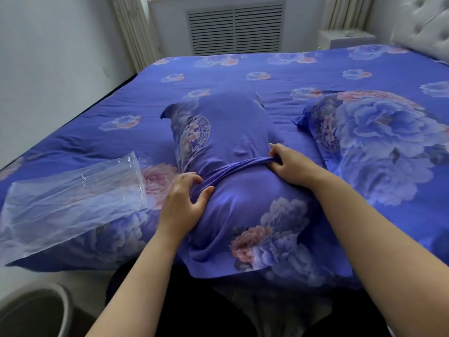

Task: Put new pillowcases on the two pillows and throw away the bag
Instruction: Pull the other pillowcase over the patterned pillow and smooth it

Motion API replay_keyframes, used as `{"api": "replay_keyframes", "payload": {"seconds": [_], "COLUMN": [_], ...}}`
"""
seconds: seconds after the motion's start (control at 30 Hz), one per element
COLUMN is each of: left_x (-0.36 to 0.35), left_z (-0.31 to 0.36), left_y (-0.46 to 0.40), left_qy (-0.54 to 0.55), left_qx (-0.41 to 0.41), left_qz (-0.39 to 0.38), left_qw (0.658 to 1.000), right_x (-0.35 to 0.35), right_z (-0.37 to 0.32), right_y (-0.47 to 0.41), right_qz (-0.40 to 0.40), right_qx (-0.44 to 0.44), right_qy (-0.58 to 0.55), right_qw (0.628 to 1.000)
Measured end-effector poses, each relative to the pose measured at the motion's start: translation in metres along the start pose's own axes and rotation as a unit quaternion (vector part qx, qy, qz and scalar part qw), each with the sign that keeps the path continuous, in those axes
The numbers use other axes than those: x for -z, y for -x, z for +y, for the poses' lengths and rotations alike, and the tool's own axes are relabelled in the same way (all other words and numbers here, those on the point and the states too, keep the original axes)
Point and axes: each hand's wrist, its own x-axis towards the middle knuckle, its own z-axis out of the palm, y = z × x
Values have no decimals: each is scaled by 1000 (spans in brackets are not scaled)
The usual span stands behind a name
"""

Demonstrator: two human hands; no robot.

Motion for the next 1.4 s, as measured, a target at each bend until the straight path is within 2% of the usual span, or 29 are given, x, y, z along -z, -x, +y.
{"api": "replay_keyframes", "payload": {"seconds": [0.07,0.13,0.23,0.3,0.33,0.4,0.47,0.53,0.6,0.7,0.77,0.93,1.1,1.27,1.33,1.4], "left_x": [4,10,17,18,18,19,23,25,27,29,26,3,-21,-17,-7,2], "left_z": [-3,-10,-16,-18,-18,-22,-23,-21,-17,-13,-14,-12,-14,-9,-7,-5], "left_y": [5,0,-12,-11,-10,-8,-10,-15,-25,-40,-51,-86,-120,-145,-152,-150], "left_qy": [78,85,8,4,9,5,16,51,56,9,0,-67,-140,-248,-261,-238], "left_qx": [42,65,55,75,79,74,88,113,122,119,102,99,119,46,-10,-86], "left_qz": [-117,-202,-191,-177,-175,-192,-218,-240,-261,-296,-261,-102,-85,-32,47,132], "left_qw": [989,974,980,981,981,979,972,963,956,948,960,988,979,967,964,958], "right_x": [-4,-5,7,14,13,5,-5,-9,-7,-6,-8,-15,-18,-26,-32,-36], "right_z": [2,0,-6,-12,-15,-23,-33,-41,-48,-52,-47,-27,-17,-10,-3,2], "right_y": [3,5,7,7,6,8,14,19,17,5,-6,-26,-31,-8,5,13], "right_qz": [-7,-16,-121,-176,-164,-73,24,84,110,99,90,38,25,72,65,36], "right_qx": [22,33,35,33,33,47,61,63,69,59,35,-25,-93,-109,-109,-97], "right_qy": [-36,-57,-62,-2,37,96,105,99,95,115,123,100,93,50,17,-69], "right_qw": [999,998,990,984,985,992,992,990,987,987,988,994,991,990,992,992]}}
